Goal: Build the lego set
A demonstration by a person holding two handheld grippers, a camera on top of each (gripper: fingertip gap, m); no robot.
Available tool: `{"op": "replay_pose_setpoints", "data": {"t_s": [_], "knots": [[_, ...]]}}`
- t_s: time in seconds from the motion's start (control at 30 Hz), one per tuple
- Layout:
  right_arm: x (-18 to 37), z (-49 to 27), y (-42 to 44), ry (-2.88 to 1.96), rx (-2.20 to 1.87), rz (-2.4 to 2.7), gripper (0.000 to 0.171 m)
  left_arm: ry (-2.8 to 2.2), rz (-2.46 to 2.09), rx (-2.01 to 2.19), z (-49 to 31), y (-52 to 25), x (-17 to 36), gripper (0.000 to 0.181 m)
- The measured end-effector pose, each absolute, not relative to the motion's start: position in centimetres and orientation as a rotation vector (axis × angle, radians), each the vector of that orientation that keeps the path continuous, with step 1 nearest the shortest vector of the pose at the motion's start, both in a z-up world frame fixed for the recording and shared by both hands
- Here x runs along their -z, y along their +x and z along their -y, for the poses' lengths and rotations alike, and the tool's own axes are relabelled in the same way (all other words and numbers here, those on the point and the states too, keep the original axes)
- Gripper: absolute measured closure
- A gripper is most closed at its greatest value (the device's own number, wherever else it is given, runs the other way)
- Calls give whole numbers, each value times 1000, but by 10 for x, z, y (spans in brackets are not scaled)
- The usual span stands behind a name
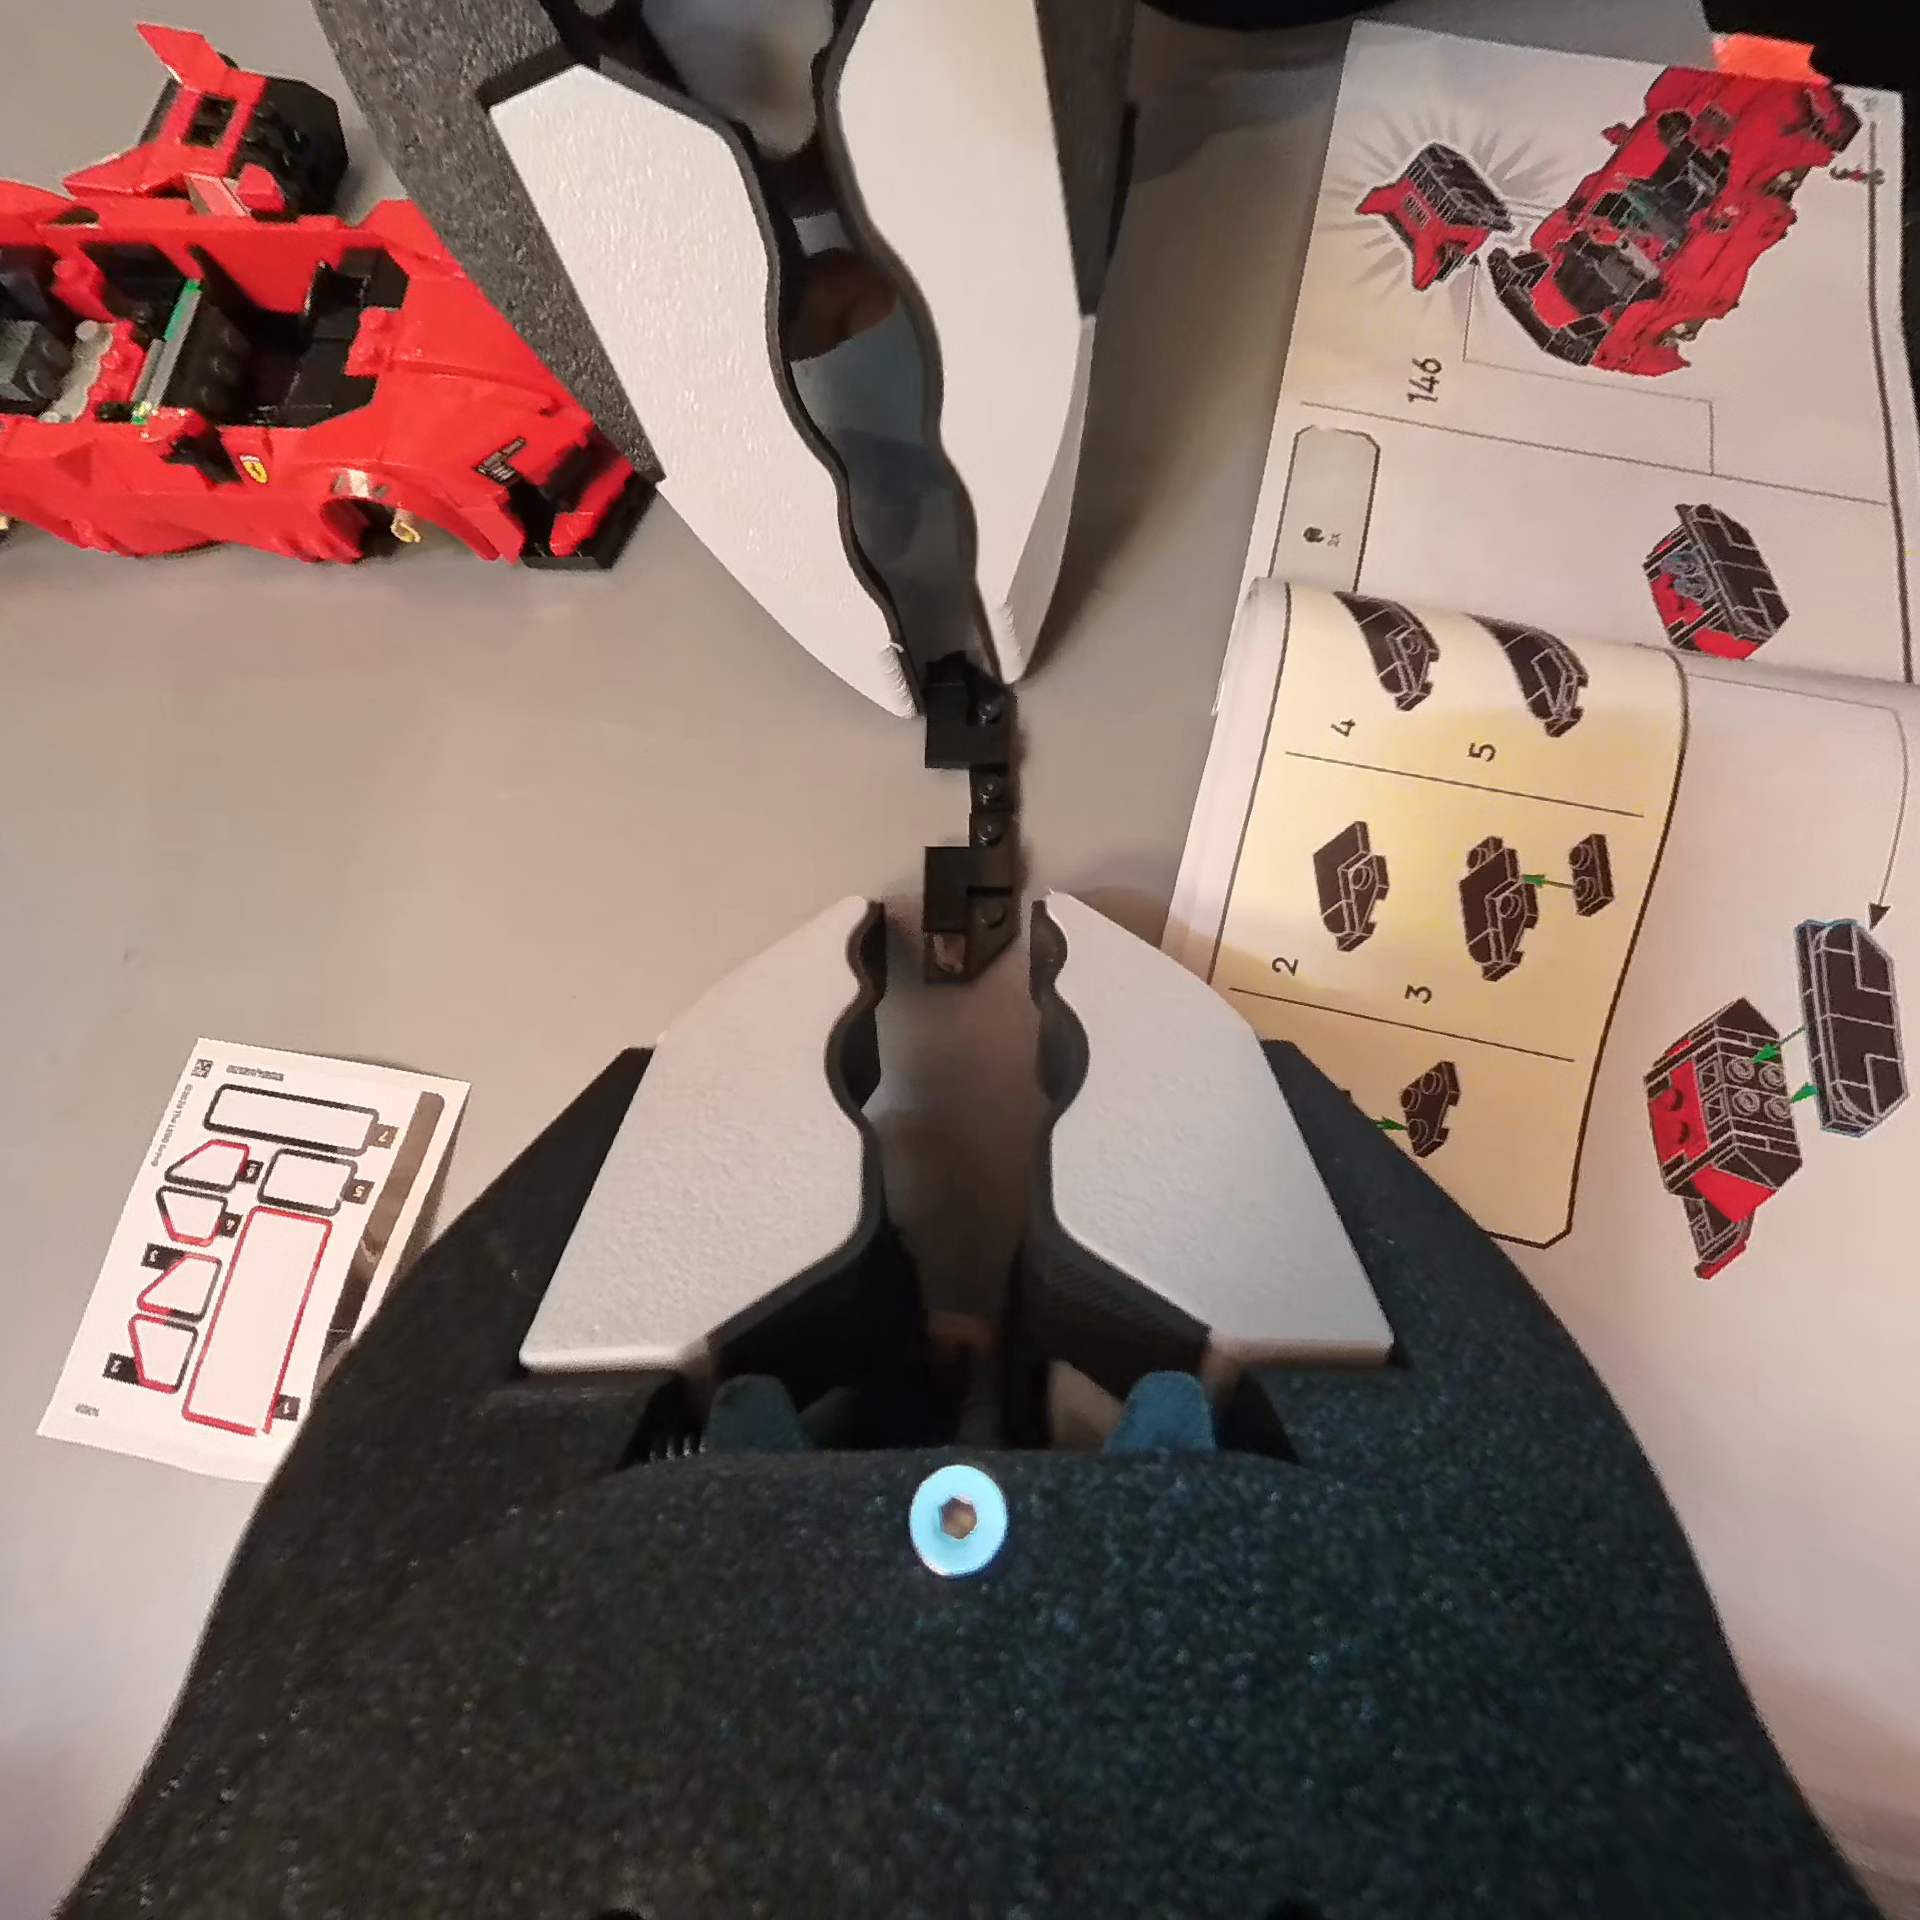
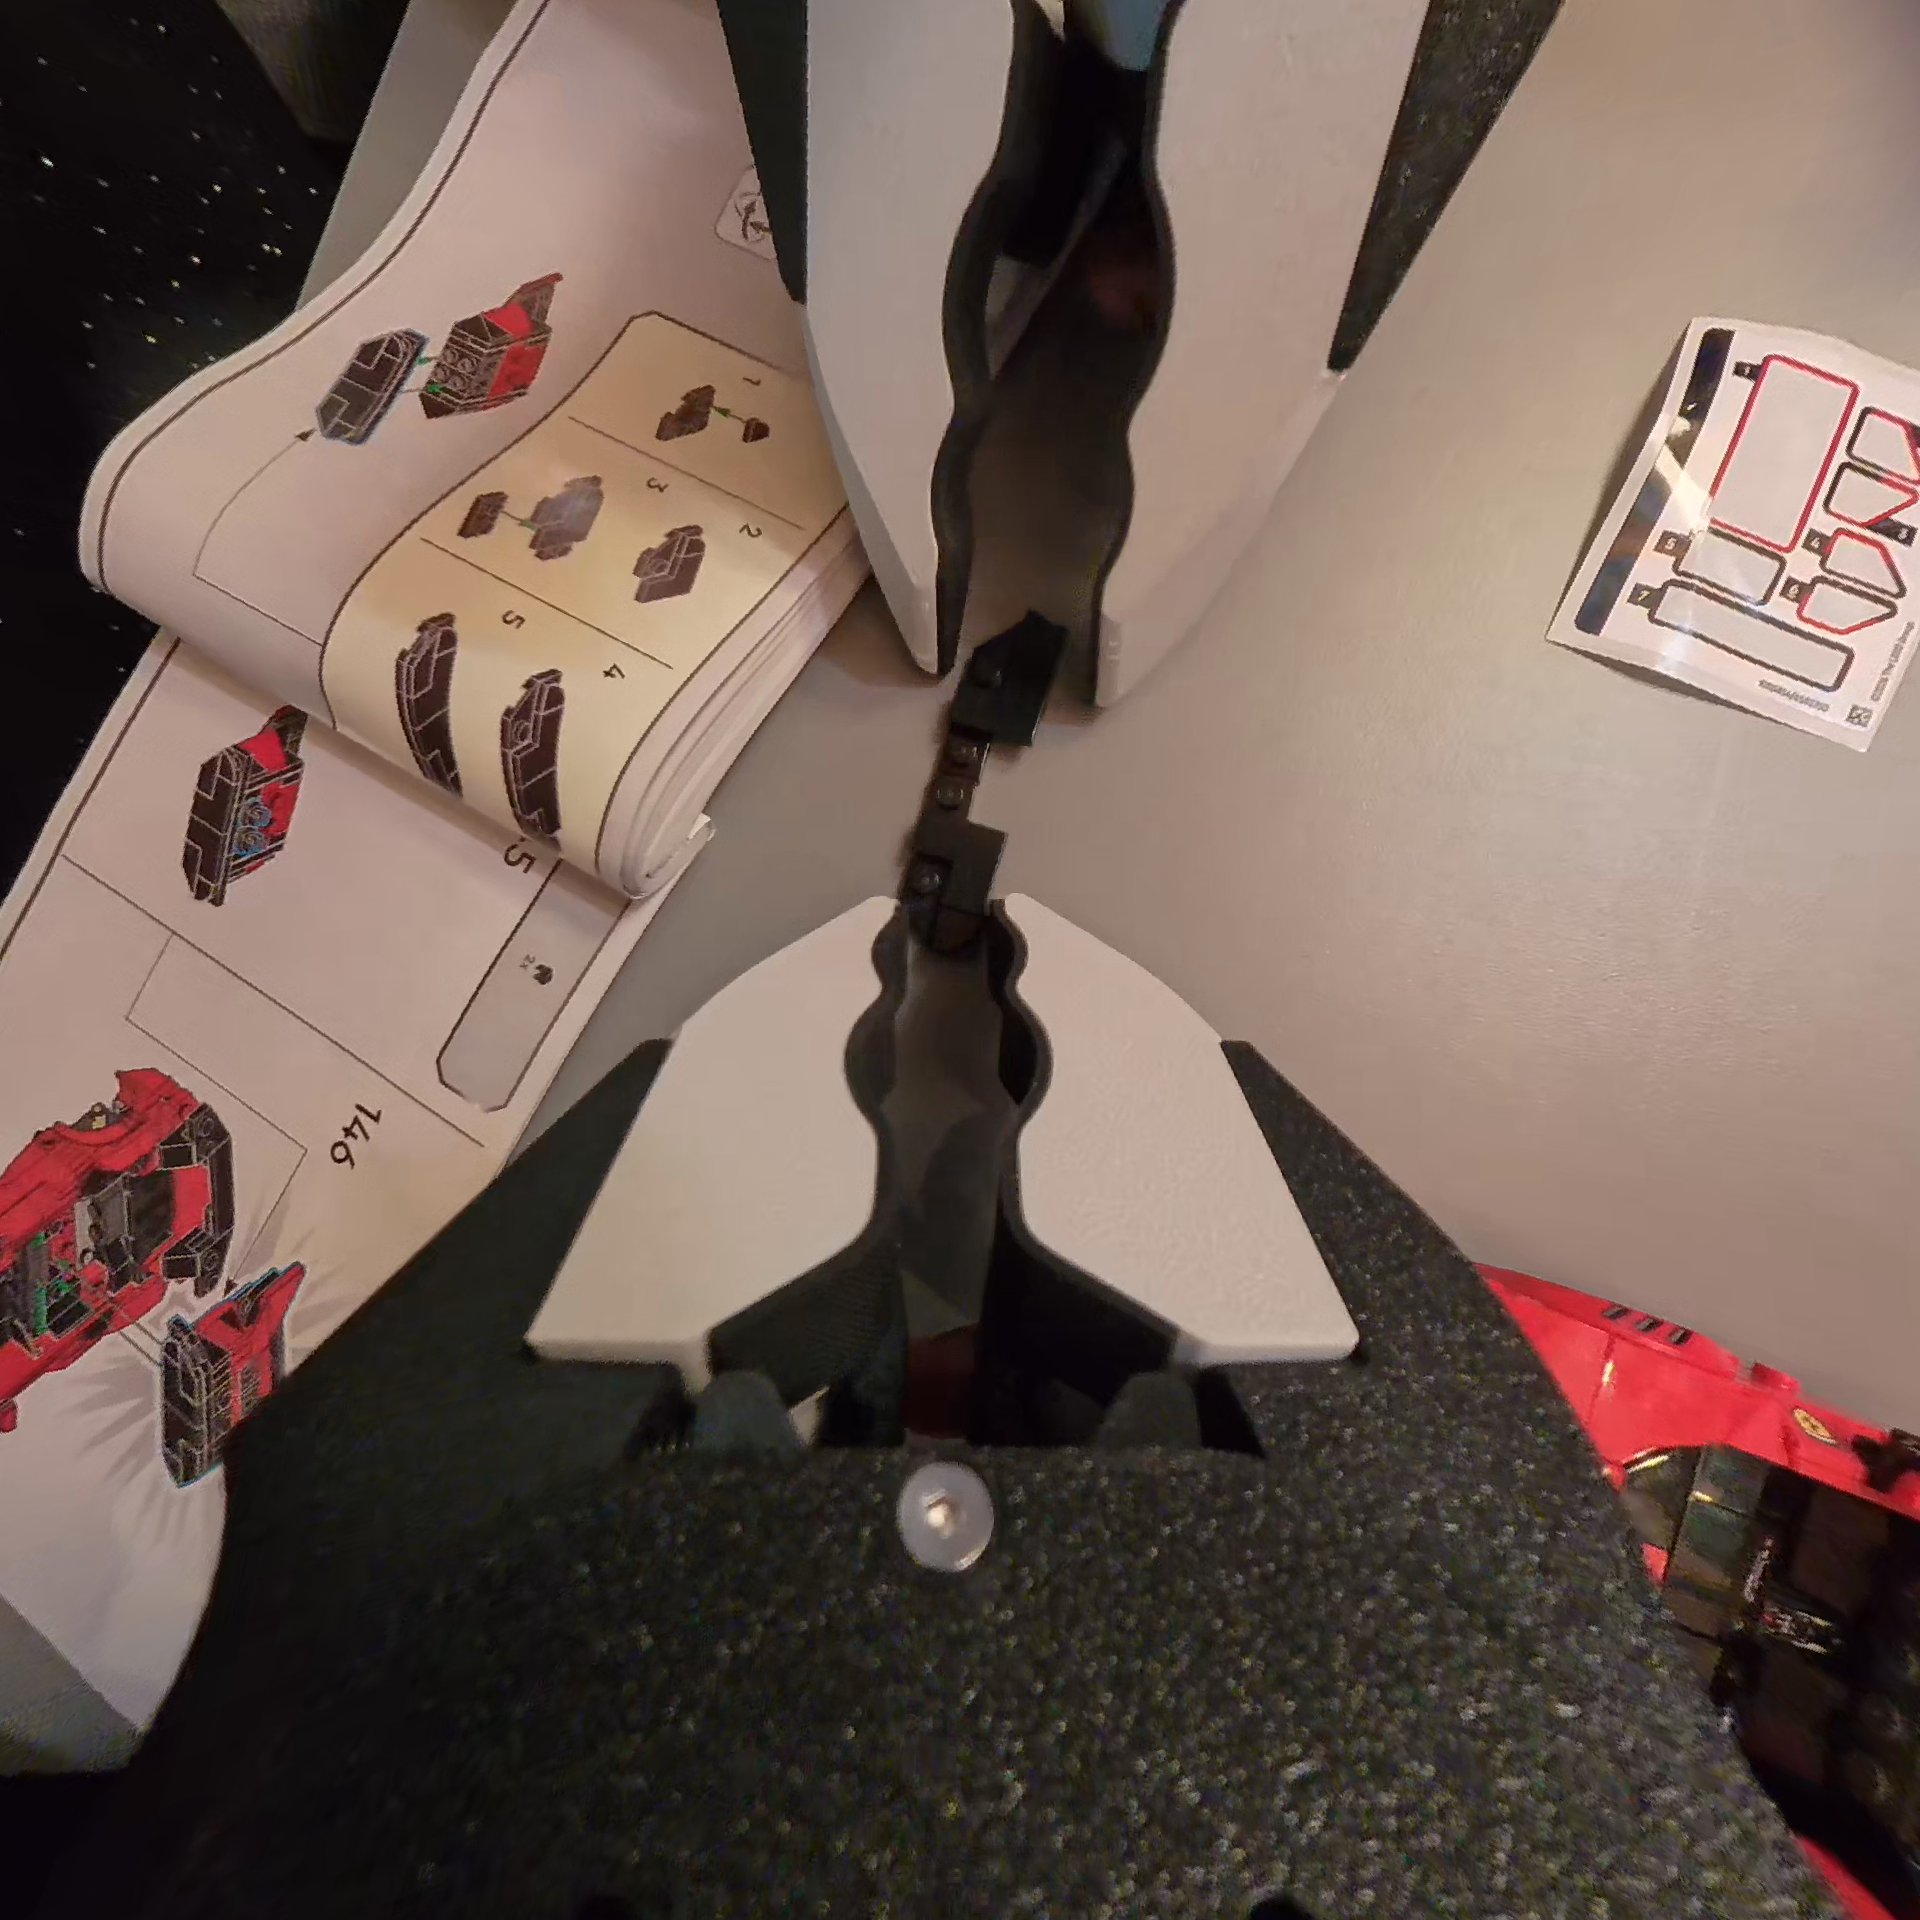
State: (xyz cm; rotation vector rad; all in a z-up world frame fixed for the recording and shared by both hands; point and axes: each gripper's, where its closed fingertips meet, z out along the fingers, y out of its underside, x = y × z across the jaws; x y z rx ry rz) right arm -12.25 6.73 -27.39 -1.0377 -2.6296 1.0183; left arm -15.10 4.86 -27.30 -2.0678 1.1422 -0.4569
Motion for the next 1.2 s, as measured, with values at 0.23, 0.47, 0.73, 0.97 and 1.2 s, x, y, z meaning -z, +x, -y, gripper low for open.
{"op": "replay_pose_setpoints", "data": {"t_s": [0.23,0.47,0.73,0.97,1.2], "knots": [[274,-66,-123,-1040,-1069,2606,155,-2052,-1154,465,-47,-150,273,159],[274,-66,-123,-1055,-1105,2584,156,-2047,-1161,475,-46,-149,273,162],[273,-66,-122,-1071,-1145,2570,155,-2051,-1155,485,-46,-149,273,165],[273,-66,-124,-1081,-1196,2537,157,-2057,-1151,495,-46,-149,273,164],[273,-67,-125,-1091,-1273,2501,159,-2063,-1139,500,-47,-149,273,163]]}}
